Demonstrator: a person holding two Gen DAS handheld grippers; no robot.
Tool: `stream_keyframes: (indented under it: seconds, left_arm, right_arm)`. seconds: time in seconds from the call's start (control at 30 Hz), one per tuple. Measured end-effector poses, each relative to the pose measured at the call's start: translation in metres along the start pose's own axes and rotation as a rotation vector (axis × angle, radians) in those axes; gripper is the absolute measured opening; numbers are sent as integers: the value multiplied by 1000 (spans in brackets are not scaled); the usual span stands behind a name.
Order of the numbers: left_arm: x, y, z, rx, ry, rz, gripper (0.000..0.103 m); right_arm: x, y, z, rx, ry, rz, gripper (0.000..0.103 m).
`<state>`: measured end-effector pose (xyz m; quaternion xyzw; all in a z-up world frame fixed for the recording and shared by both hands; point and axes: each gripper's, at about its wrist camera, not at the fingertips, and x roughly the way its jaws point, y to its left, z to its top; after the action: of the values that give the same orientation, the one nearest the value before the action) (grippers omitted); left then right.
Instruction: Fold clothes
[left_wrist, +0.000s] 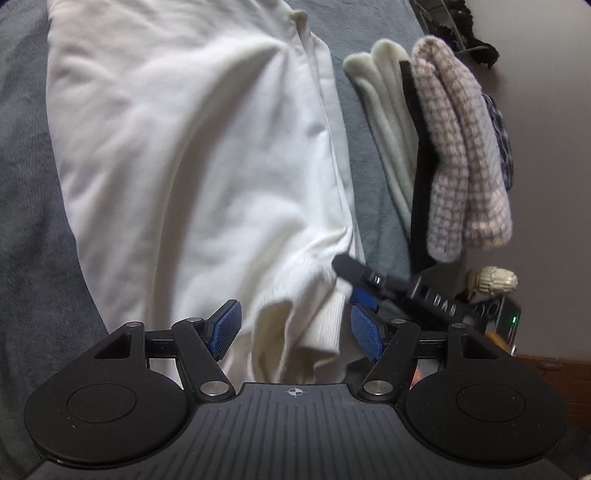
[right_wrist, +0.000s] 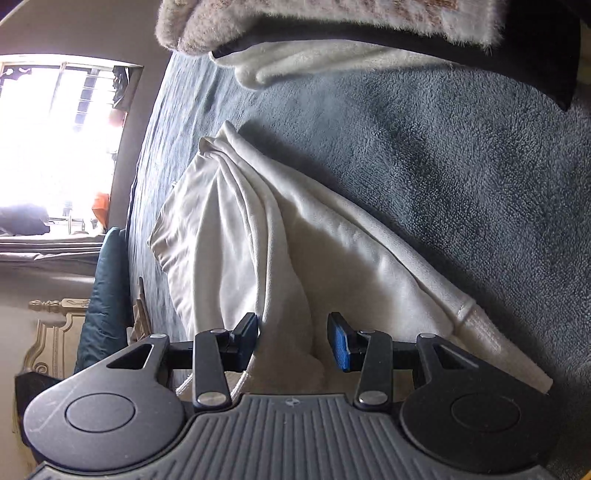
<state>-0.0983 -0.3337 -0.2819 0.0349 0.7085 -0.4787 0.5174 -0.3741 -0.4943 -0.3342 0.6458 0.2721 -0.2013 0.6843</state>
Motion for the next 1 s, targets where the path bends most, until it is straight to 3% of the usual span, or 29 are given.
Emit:
stream_keyframes:
  seconds: [0.17,0.27,0.6,0.83,0.93,1.0]
  left_arm:
    - [7,-9,-23,28,-27,-66,62]
    - [5,-23,-33,114,-68,-71,61]
    - [15,-62,-45,408,-76,7,61]
    - [43,-78,-53,597,-15,2,61]
    - [47,-87,-61,651,-9,31,61]
    - [44,-88,-67,672,-21,66,61]
  right_arm:
    - [-10,-8,-3,56,-2,45,50]
    - [-17,-18,-7,118,-4,91,53]
    - [-23,-29,-24,156,14,86,53]
    - [-39,-40,-17,160,-11,93,53]
    - [-43,-48,-15,162,-26,70,38]
    - [-45,-54,-16,186,-37,88,35]
